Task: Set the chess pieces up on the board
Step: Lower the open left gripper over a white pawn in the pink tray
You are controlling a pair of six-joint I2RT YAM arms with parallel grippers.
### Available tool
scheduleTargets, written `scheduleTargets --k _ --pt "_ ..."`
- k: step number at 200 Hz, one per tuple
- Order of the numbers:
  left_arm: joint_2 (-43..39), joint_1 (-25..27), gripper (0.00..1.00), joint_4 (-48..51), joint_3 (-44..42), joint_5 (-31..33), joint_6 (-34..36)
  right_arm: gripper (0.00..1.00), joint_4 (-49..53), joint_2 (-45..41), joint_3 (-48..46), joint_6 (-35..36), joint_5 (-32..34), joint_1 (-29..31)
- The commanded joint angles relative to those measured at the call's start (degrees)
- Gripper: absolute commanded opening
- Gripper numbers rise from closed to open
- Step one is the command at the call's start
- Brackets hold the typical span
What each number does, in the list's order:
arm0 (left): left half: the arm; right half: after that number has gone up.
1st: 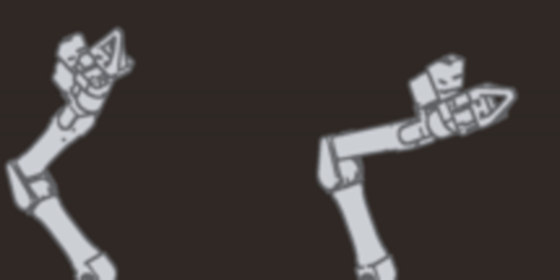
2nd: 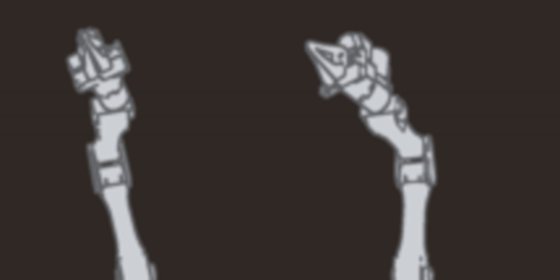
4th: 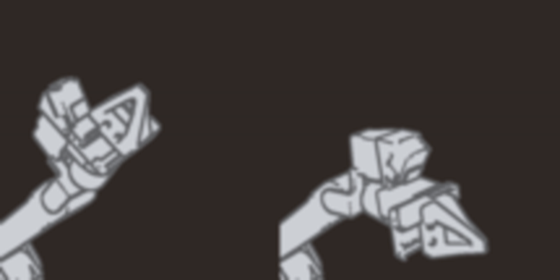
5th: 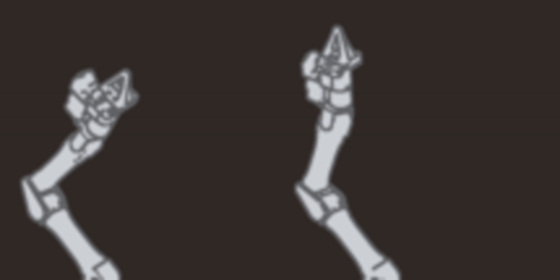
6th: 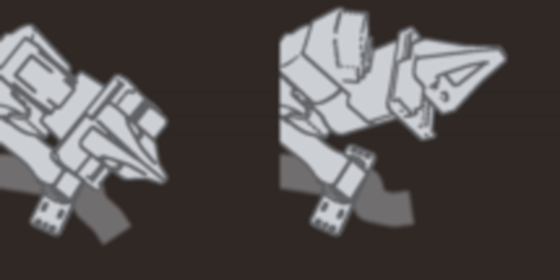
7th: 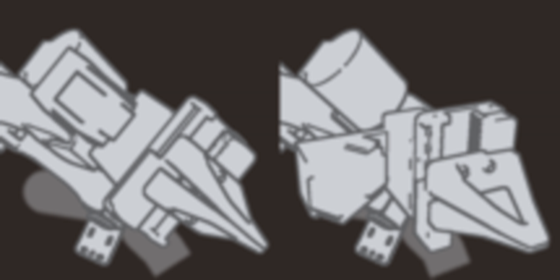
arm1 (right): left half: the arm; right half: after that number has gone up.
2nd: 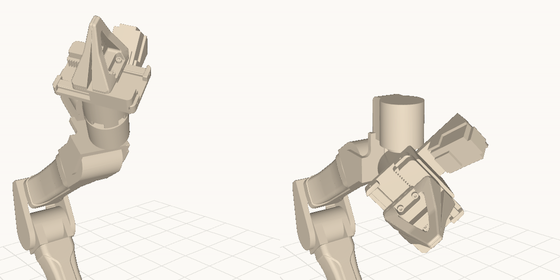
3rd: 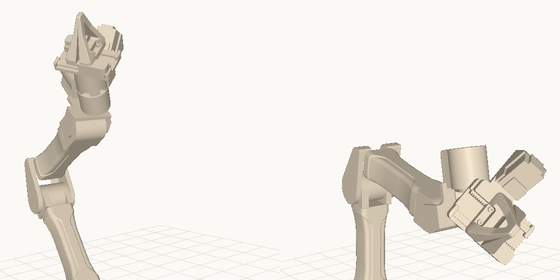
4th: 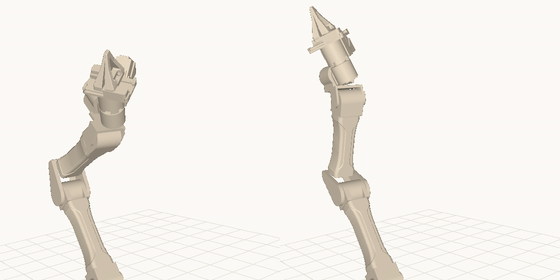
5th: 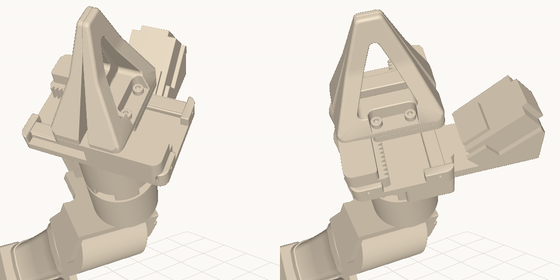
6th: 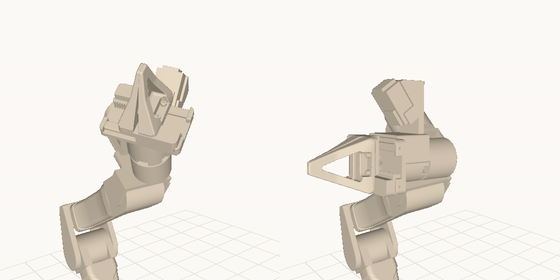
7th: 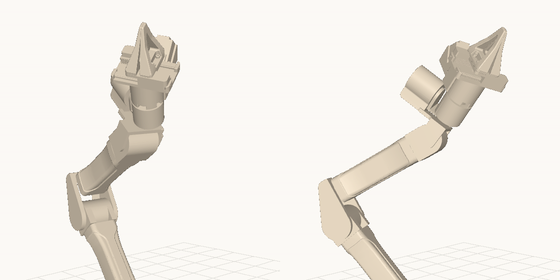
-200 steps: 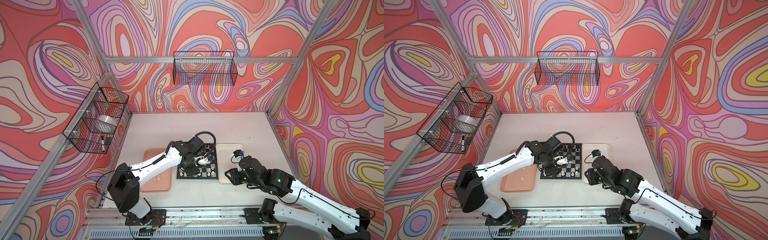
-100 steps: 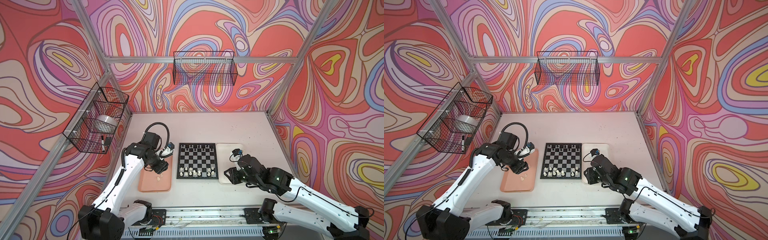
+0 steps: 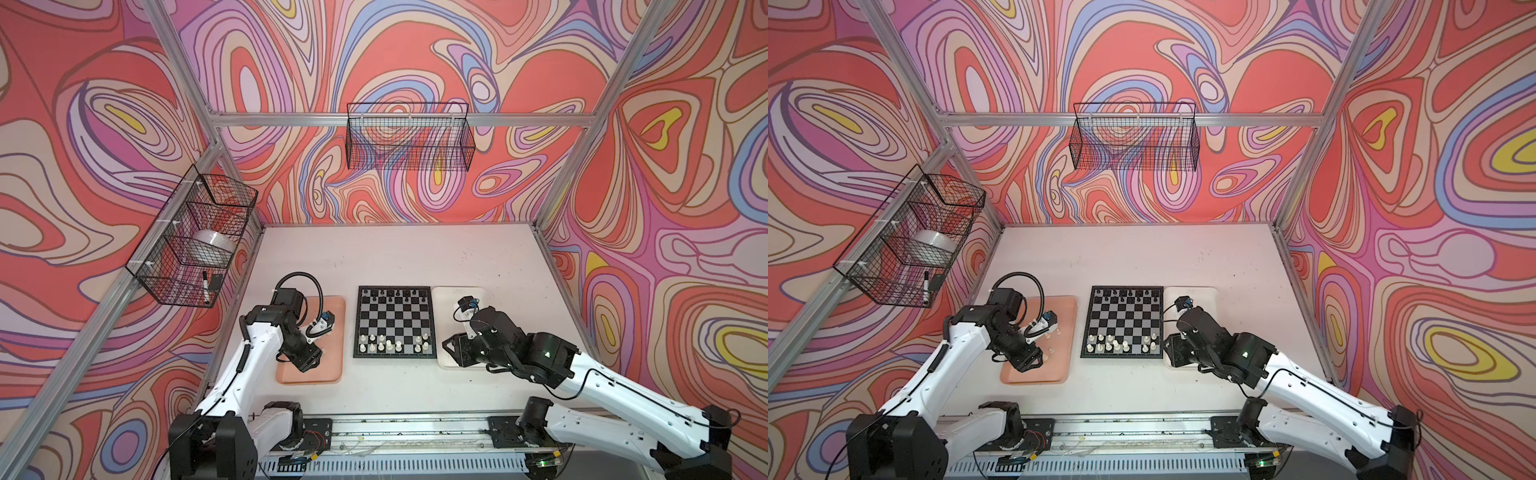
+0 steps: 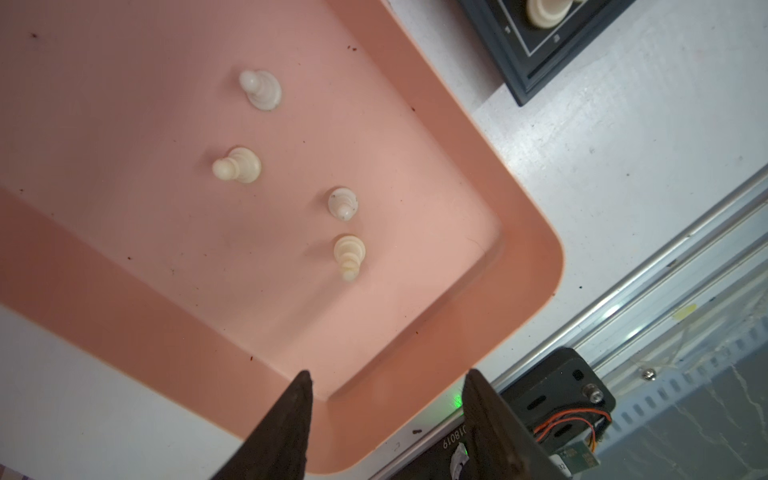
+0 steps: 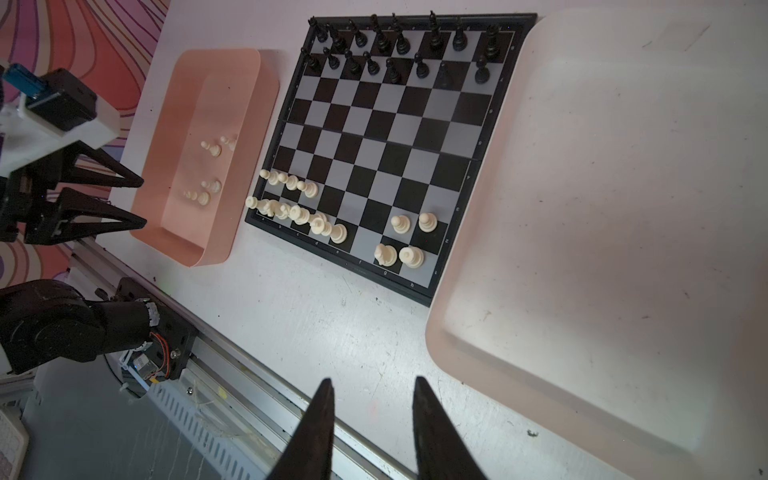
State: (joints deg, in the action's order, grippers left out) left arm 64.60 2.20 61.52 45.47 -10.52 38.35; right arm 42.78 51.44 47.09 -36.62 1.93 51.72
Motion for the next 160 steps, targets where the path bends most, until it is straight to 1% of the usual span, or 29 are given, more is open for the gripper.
scheduleTargets --k 1,21,47,73,126,160 --pt "1.42 -0.34 0.56 -3.11 -0.96 -1.06 0.87 0.32 -1.33 -0.55 -0.51 0.24 -0.09 -0.25" --pt "3.69 -0.35 0.55 -4.82 -0.65 -1.3 0.41 0.32 -1.51 -0.16 -0.5 0.24 -1.23 -0.27" --pt "5.59 -0.35 0.54 -6.75 -1.34 -1.26 0.84 0.32 -2.46 0.42 -0.97 0.62 -4.95 -0.22" --pt "4.98 -0.35 0.53 -7.75 -2.28 -1.15 1.29 0.32 -2.93 1.59 -1.35 0.77 -7.93 -0.22" --pt "5.4 -0.35 0.5 -9.02 -3.7 -1.11 2.22 0.32 -3.19 4.01 0.07 1.99 -7.49 -0.25" --pt "5.55 -0.27 0.48 -11.58 -4.29 -1.33 2.43 0.32 -3.47 5.38 0.48 2.23 -6.69 -0.27"
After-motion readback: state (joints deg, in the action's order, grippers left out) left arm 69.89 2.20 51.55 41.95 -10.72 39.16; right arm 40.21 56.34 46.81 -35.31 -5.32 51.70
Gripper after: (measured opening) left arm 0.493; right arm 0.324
